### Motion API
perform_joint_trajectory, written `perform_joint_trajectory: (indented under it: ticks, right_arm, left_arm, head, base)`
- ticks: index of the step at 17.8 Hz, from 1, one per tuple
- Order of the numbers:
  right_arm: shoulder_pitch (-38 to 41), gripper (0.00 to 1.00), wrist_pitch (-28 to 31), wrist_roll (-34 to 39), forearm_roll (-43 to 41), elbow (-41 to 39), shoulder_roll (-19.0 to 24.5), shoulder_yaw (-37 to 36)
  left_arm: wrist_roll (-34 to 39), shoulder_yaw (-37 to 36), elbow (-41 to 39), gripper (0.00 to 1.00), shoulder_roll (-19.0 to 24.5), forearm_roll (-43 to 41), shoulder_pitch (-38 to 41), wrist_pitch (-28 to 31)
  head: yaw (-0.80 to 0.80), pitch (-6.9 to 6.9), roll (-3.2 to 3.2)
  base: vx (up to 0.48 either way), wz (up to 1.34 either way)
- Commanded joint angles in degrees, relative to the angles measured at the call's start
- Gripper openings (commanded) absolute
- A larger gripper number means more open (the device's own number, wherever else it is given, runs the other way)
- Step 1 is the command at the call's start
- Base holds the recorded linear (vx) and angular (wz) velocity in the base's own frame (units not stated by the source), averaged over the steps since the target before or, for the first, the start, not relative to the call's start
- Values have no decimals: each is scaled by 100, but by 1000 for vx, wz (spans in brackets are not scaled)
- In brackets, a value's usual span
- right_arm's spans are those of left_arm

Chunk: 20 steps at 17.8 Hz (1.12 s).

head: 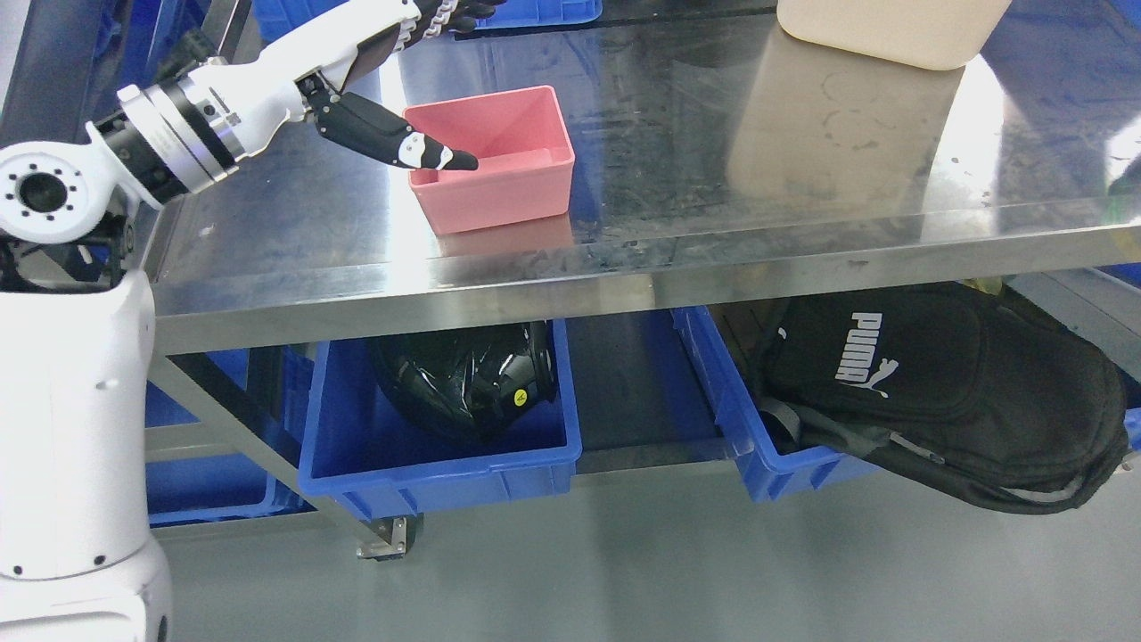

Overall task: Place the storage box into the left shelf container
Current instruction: 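Reach the left hand toward the pink storage box on the shelf, then grasp the pink box's near rim with the left hand fingers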

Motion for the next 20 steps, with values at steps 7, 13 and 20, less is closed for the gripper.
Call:
perform_joint_trajectory:
  ticks: [7, 13, 20]
  right_arm:
    - [53, 100, -3, 3, 9, -100, -100, -27]
    - [53, 100, -3, 3, 9, -100, -100, -26]
    - [53, 100, -3, 3, 9, -100, -100, -27]
  left_arm:
    - [-819, -2113, 88, 89, 915, -233, -817, 692]
    - [-827, -2131, 387, 89, 976, -901, -887, 692]
    - [-819, -2096, 948, 89, 433, -1427, -896, 692]
  head:
    - [0, -1, 0]
    - [0, -1, 0]
    - [0, -1, 0]
  base:
    - [0, 0]
    - [0, 0]
    - [0, 0]
